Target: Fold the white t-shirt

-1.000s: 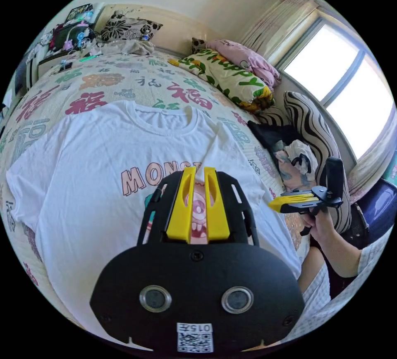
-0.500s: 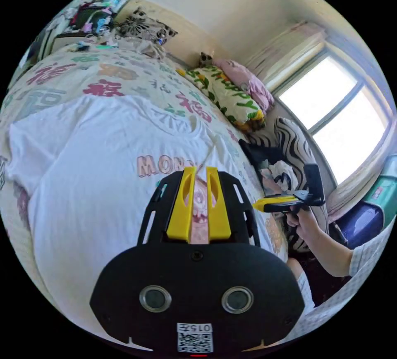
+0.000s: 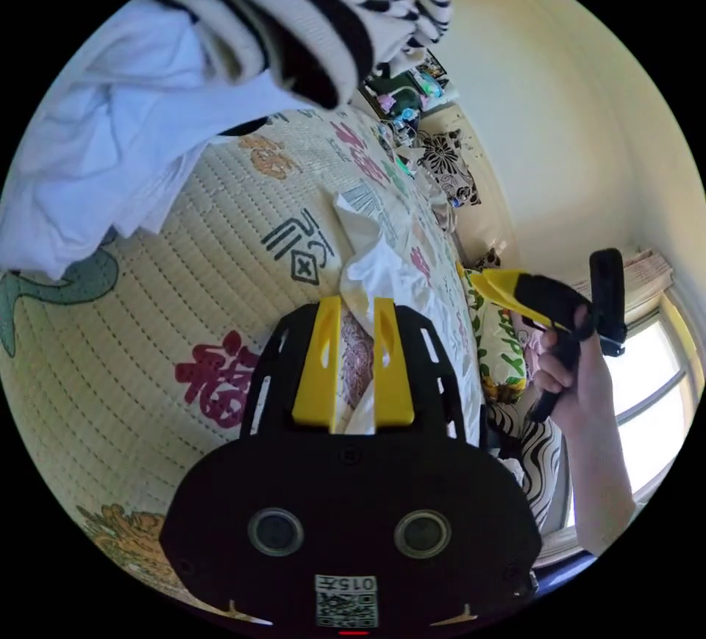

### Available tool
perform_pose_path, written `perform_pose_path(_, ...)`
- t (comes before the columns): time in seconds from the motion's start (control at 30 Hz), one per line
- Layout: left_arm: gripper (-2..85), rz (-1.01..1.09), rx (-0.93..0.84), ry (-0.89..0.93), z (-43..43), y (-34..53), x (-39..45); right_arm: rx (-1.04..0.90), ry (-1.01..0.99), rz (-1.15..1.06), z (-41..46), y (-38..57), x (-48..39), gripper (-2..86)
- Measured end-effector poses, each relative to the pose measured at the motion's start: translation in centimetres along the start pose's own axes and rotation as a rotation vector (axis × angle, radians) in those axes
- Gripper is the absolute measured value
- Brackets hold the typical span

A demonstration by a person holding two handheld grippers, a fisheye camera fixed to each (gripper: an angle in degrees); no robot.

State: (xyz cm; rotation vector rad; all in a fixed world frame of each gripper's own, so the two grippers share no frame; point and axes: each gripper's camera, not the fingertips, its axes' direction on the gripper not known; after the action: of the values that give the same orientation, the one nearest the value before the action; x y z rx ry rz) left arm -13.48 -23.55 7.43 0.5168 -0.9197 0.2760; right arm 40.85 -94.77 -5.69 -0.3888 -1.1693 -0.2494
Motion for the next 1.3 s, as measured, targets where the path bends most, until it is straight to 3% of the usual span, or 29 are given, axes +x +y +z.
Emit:
perform_pose_path(0.33, 0.0, -0.079, 0.044, 0.153, -4.0, 1.7, -3.7, -0.357, 0.296, -0.029, 14.2, -13.4, -2.0, 10.2)
perform_pose_path(0.47, -0.1, -0.056, 0.039, 0.137, -4.5, 1.7, -3.1, -0.371, 0.351, -0.025, 15.0, -14.4, -2.0, 2.4)
perform_pose_path(0.7, 0.0, 0.100, 0.071, 0.116, -6.6, 2.2, 0.8, -0.071, 0.167, 0.087, 4.8, -12.8, 1.8, 0.4)
perform_pose_path(0.83, 0.1, 0.361, 0.055, 0.138, -7.3, 2.9, 7.2, 0.168, -0.009, 0.193, -4.2, -7.1, 6.0, 0.2)
perform_pose_path(0.93, 0.3, 0.525, -0.001, 0.136, -6.5, 5.1, 11.5, 0.252, -0.027, 0.259, -8.1, -1.4, 8.5, 0.3)
perform_pose_path(1.3, 0.3, 0.721, -0.342, 0.013, 1.9, 15.2, 16.0, 0.348, -0.149, 0.622, -7.9, 15.0, 16.4, 1.7)
